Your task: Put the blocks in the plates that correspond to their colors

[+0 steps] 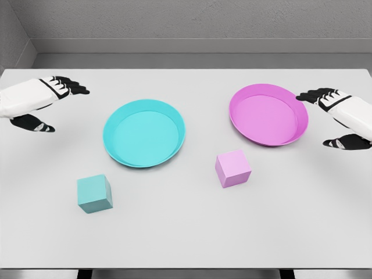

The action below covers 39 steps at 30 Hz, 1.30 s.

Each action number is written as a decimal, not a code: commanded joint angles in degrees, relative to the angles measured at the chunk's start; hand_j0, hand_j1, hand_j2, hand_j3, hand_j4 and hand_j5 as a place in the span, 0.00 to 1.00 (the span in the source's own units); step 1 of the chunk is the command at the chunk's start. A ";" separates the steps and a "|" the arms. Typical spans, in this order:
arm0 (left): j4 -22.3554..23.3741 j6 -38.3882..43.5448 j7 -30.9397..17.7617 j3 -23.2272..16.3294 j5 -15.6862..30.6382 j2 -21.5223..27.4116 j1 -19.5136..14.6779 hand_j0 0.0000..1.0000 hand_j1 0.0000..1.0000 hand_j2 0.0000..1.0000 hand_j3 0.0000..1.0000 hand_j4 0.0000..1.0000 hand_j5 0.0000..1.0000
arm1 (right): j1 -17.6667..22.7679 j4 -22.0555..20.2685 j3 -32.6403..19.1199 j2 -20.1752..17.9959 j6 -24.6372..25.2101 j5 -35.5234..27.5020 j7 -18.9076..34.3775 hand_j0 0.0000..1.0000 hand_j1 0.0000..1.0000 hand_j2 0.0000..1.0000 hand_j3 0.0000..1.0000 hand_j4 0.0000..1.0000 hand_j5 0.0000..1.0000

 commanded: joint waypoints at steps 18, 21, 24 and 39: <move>-17.45 0.09 -0.14 -0.42 -16.86 4.61 7.82 1.00 1.00 1.00 1.00 1.00 1.00 | -23.46 -0.03 26.63 3.73 4.76 -0.13 14.42 1.00 1.00 1.00 1.00 1.00 1.00; -18.16 0.09 -0.23 -0.42 -18.80 4.61 8.88 1.00 1.00 1.00 1.00 1.00 1.00 | -27.95 -0.03 32.78 4.44 4.23 -0.13 14.50 1.00 1.00 1.00 1.00 1.00 1.00; -18.95 0.09 -1.98 -0.51 -19.68 3.82 10.72 1.00 1.00 1.00 1.00 1.00 1.00 | -31.20 -0.03 37.61 5.40 3.97 -0.05 14.50 1.00 1.00 1.00 1.00 1.00 1.00; -19.56 0.09 -5.15 -0.42 -19.85 0.39 13.62 1.00 1.00 1.00 1.00 1.00 1.00 | -35.51 -0.03 42.54 7.25 1.33 0.04 17.93 1.00 1.00 1.00 1.00 1.00 1.00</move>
